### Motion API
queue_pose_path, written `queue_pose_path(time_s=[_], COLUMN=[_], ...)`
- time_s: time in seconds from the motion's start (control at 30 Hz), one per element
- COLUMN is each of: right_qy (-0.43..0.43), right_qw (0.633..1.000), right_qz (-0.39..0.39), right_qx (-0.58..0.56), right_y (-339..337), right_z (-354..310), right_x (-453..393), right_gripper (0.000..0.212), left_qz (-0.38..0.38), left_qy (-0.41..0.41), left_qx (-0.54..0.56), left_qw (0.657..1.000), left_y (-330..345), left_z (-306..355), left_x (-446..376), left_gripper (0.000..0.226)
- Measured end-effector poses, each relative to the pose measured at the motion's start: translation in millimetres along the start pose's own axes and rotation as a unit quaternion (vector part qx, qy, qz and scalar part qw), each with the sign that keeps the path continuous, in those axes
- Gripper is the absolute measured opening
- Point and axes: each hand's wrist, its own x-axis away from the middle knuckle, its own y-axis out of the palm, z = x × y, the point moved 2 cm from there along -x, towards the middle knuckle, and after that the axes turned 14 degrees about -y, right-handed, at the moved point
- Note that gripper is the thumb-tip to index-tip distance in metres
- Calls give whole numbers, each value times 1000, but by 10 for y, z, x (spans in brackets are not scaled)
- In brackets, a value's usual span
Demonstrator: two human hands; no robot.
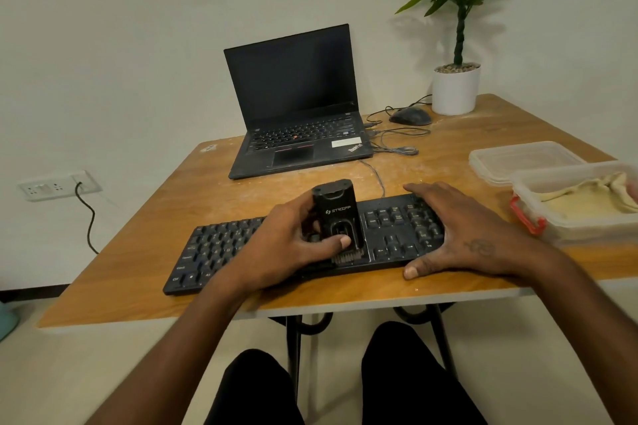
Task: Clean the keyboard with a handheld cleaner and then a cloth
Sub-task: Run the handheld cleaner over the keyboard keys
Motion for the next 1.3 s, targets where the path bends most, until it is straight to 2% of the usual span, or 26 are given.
queue_pose_path(time_s=[0.3, 0.4, 0.73, 1.07, 1.3], right_qy=[0, -3, -5, -2, -4], right_qw=[1000, 1000, 1000, 1000, 1000], right_qz=[-4, -3, 2, -1, -2], right_qx=[7, 8, 10, 11, 10], right_y=[2, -8, -8, -6, -1], right_z=[0, -7, 1, -16, 3], right_x=[-18, -12, -8, 2, -5], right_gripper=[134, 133, 134, 134, 134], left_qz=[72, 86, -27, -55, 56], left_qy=[28, 10, 28, 12, 10], left_qx=[-95, -122, -137, -61, -51], left_qw=[992, 989, 990, 997, 997], left_y=[-46, -62, 9, 78, 71], left_z=[78, 97, 278, 239, 91], left_x=[-525, -682, -431, 48, -223], left_gripper=[59, 60, 55, 57, 59])
